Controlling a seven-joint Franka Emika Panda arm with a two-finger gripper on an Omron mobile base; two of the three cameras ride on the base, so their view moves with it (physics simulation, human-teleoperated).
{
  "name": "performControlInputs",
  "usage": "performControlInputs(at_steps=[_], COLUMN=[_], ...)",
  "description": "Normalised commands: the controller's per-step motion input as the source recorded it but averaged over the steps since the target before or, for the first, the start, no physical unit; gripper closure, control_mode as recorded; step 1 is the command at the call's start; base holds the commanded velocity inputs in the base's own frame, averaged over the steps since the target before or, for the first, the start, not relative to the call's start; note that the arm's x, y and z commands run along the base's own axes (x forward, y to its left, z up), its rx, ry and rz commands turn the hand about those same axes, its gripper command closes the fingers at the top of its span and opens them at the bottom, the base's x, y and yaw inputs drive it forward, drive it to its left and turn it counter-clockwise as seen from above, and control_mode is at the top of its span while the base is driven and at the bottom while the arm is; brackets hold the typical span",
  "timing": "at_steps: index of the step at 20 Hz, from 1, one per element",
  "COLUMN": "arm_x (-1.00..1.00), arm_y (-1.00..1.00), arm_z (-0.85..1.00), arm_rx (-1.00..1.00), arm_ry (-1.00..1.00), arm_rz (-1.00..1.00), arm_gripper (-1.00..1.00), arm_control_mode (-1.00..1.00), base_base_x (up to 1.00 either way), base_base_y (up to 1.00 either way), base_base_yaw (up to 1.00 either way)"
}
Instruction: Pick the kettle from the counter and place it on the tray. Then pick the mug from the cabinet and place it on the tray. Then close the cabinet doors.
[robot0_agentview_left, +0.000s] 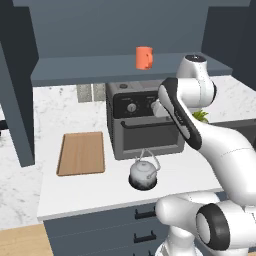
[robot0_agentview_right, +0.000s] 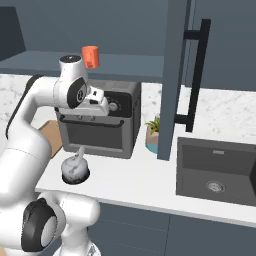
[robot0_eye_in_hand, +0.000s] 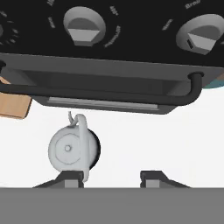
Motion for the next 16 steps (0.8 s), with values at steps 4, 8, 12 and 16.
performControlInputs(at_steps=[4,8,12,16], arm_x=[-0.1,-0.41,-0.71,-0.47], arm_y=[0.0,0.01,0.23,0.41], arm_z=[-0.01,-0.33,-0.65,-0.7], arm_rx=[0.0,-0.01,-0.03,0.02], arm_ry=[0.0,-0.02,-0.07,0.0], arm_rz=[0.0,0.0,-0.06,-0.09], arm_gripper=[-1.0,-1.0,-1.0,-1.0], arm_control_mode=[-1.0,-1.0,-1.0,-1.0], base_base_x=[0.0,0.0,0.0,0.0], base_base_y=[0.0,0.0,0.0,0.0], base_base_yaw=[0.0,0.0,0.0,0.0])
